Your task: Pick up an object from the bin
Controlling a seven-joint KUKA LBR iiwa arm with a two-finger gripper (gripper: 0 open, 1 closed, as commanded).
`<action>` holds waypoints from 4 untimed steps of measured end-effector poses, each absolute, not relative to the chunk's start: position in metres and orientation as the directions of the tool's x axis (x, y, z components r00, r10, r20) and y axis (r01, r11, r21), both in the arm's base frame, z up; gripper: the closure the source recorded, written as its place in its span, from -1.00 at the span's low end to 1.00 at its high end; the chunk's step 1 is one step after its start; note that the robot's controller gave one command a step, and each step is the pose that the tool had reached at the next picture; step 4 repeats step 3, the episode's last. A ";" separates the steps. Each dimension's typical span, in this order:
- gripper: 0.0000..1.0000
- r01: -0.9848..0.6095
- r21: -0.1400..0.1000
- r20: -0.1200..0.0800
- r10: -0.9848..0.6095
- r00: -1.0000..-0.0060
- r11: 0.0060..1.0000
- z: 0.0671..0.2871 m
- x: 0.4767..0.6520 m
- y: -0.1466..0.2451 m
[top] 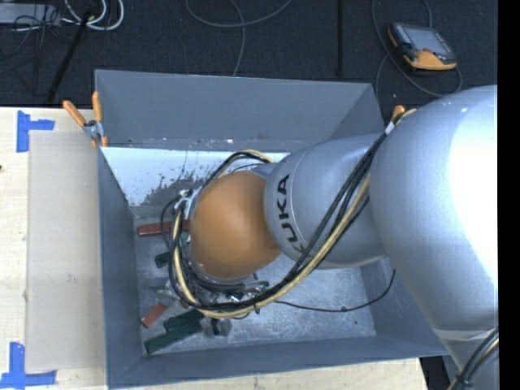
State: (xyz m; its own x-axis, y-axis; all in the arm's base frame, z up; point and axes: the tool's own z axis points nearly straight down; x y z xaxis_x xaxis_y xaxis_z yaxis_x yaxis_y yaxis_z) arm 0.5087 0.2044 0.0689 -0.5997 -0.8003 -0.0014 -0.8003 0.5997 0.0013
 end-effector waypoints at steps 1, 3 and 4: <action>1.00 -0.799 0.000 -0.007 -0.799 -0.601 0.601 0.072 0.510 0.206; 1.00 -0.791 -0.002 -0.004 -0.791 -0.612 0.612 0.192 0.513 0.208; 1.00 -0.791 -0.002 -0.004 -0.791 -0.612 0.612 0.192 0.513 0.208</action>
Offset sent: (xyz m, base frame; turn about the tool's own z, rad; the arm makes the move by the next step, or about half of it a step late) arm 0.0000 0.0000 0.0000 0.0000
